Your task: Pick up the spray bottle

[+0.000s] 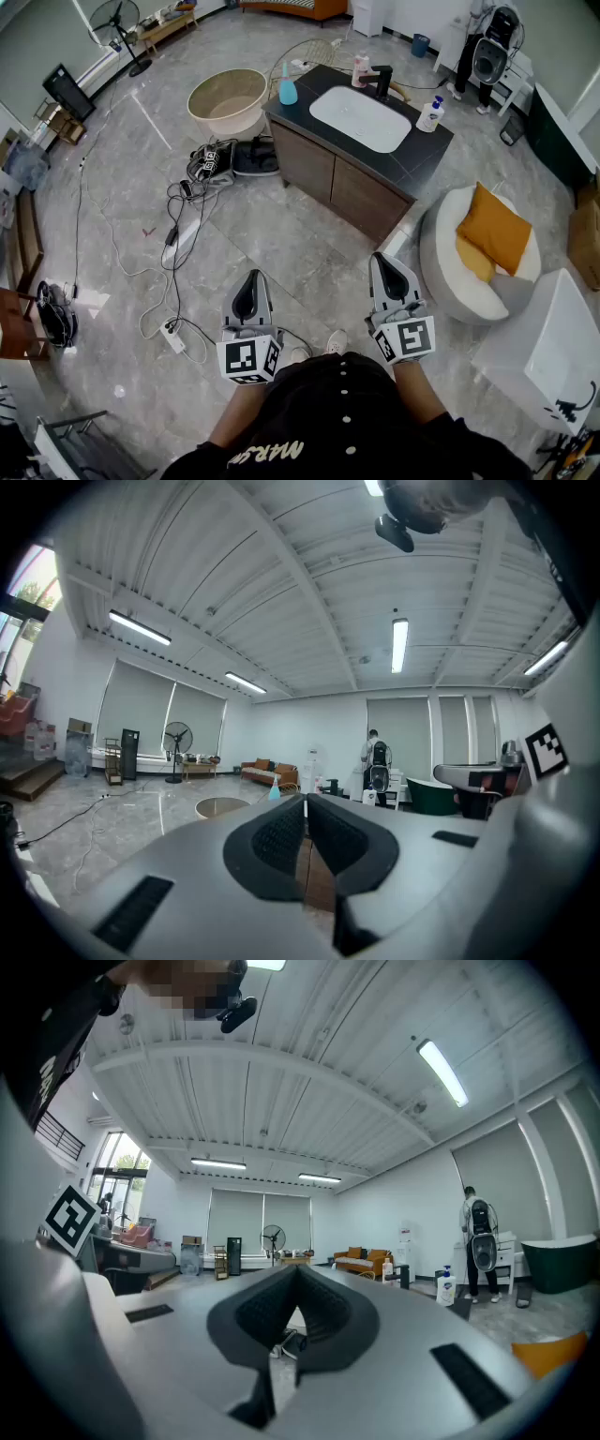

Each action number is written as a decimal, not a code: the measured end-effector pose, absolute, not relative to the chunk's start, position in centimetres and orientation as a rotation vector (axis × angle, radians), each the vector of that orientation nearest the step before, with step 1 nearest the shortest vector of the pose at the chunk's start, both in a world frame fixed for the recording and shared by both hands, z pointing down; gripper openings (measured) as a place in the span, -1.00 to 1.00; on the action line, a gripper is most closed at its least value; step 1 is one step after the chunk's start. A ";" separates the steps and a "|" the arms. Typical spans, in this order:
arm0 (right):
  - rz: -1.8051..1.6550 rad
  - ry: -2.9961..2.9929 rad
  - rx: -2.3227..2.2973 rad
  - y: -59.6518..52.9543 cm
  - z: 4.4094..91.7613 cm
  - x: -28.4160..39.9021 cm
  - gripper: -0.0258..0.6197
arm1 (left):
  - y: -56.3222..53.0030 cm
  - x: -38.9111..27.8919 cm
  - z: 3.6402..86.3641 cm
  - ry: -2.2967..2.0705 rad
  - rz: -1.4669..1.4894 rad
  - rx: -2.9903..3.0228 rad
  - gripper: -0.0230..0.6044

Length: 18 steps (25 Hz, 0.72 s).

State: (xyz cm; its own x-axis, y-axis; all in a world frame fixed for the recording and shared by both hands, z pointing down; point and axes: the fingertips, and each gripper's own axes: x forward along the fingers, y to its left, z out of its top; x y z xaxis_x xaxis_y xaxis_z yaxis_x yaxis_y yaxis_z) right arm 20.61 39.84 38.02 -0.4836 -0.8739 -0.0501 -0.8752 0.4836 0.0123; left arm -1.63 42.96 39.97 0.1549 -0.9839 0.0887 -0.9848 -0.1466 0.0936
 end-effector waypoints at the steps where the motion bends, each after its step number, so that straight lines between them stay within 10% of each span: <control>1: 0.058 2.676 -1.573 39.7 38.0 20.7 -0.93 | 42.9 -1.5 39.9 -1.965 0.009 2.284 -0.87; 18: 0.017 2.701 -1.488 36.2 38.4 22.4 -0.93 | 40.6 0.3 39.5 -2.024 0.007 2.237 -0.87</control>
